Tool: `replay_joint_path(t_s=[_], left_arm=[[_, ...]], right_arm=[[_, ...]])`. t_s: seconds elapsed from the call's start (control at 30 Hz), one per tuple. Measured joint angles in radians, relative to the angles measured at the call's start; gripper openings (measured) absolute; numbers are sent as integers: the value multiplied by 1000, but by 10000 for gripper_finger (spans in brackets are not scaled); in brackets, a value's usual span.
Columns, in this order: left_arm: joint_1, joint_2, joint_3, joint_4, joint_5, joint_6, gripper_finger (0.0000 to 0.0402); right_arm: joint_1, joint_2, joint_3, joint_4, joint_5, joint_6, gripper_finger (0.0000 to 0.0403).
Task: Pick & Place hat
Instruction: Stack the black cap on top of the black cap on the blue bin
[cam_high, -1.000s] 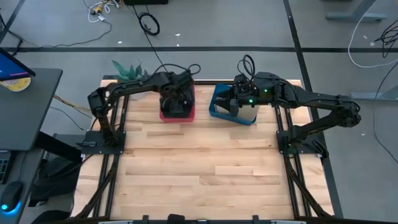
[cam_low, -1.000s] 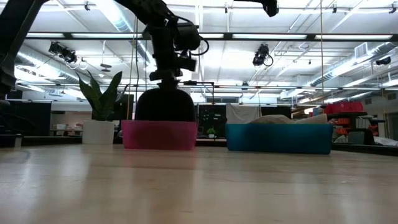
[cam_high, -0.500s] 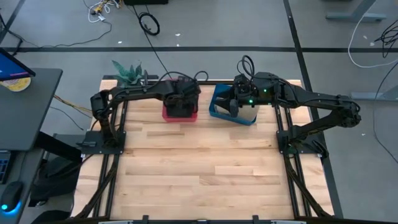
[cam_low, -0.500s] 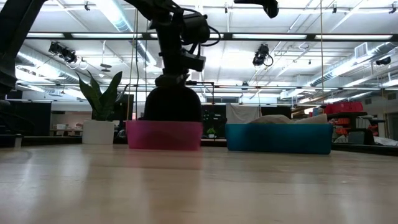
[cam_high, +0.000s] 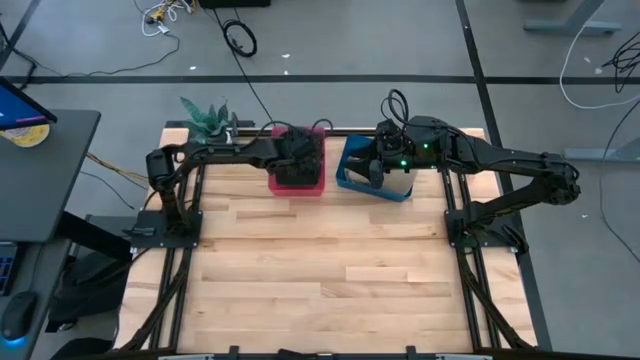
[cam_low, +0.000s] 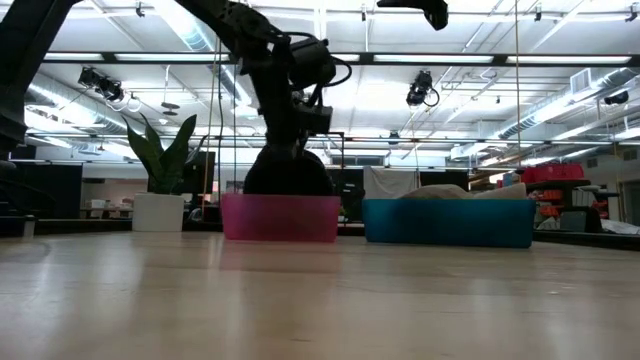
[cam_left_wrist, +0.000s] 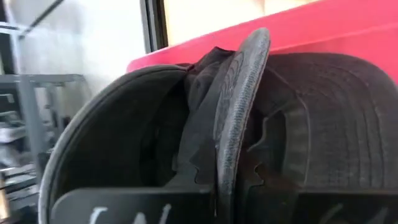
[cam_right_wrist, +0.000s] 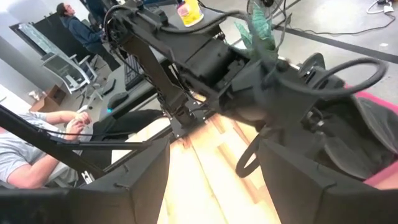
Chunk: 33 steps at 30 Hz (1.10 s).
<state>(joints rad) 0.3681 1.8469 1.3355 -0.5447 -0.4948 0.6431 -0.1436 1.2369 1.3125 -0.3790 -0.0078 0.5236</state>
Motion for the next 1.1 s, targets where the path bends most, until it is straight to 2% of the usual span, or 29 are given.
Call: replay_joint_path(t_s=[0.1, 0.23, 0.43, 0.73, 0.93, 1.1], left_arm=[[-6, -2, -61, 38, -38, 8, 13], [-6, 2, -81, 19, -29, -24, 43], [16, 3, -83, 6, 126, -89, 92], [16, -7, -84, -34, 173, -113, 188], [-1, -11, -19, -175, 164, -133, 255], [-18, -13, 69, -304, 169, -138, 283]], right_arm=[[0, 0, 0, -1, 0, 0, 249], [0, 0, 0, -2, 0, 1, 249], [0, 0, 0, -1, 0, 3, 249], [0, 0, 0, -1, 0, 11, 249], [0, 0, 0, -3, 0, 11, 249], [0, 0, 0, -5, 0, 11, 249]])
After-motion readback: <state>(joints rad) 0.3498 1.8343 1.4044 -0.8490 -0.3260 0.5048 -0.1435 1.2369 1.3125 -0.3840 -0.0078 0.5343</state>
